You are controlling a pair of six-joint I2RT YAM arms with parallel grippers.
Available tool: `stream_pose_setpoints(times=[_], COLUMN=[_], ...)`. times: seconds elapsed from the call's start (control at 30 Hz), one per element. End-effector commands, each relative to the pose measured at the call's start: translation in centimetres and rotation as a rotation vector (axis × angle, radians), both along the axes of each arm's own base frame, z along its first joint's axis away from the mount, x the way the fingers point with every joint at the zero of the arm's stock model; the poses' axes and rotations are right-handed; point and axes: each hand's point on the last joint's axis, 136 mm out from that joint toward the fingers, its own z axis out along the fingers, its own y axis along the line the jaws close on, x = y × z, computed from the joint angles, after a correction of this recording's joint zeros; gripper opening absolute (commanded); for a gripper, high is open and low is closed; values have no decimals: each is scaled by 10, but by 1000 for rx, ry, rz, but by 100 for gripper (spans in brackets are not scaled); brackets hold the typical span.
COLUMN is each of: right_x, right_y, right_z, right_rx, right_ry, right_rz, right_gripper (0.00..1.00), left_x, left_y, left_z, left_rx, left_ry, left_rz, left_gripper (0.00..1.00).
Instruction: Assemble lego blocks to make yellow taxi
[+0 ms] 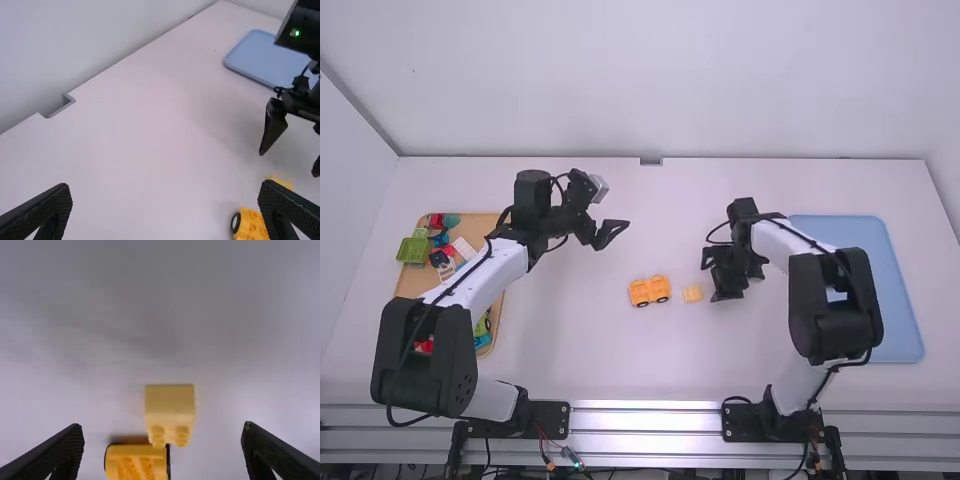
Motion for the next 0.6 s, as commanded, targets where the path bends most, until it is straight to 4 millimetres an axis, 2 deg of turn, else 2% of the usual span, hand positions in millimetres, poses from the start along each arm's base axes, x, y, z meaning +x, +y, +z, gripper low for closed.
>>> stream_pose_setpoints(times=[0.0, 0.07, 0.13, 0.2, 0.37, 0.43, 0.5, 0.53, 0.57], right_x=[14, 18, 29, 33, 52, 53, 48, 47, 43], right_y=[3, 5, 12, 17, 36, 43, 46, 45, 43], right_z=[12, 19, 34, 46, 81, 90, 100, 100, 97], right_rx=[45, 68, 115, 150, 245, 277, 302, 301, 282], right_ry=[-84, -117, -226, -302, -640, -728, -880, -890, -907], right_rz=[162, 223, 402, 539, 1013, 1135, 1410, 1445, 1564], right_gripper=[85, 84, 85, 99, 99, 100, 96, 92, 89], left_x=[-3, -3, -3, -4, -9, -15, -32, -35, -44], left_y=[-4, -4, -4, -4, -7, -10, -20, -21, -24], left_z=[-4, -4, -4, -4, -7, -7, -7, -7, -8], left_rx=[-8, -9, -9, -8, -10, -4, 2, 3, 5], left_ry=[18, 18, 18, 20, 30, 13, -30, -36, -58], left_rz=[-15, -14, -15, -15, -43, -96, -222, -239, -302], left_gripper=[99, 99, 99, 99, 99, 99, 99, 99, 99])
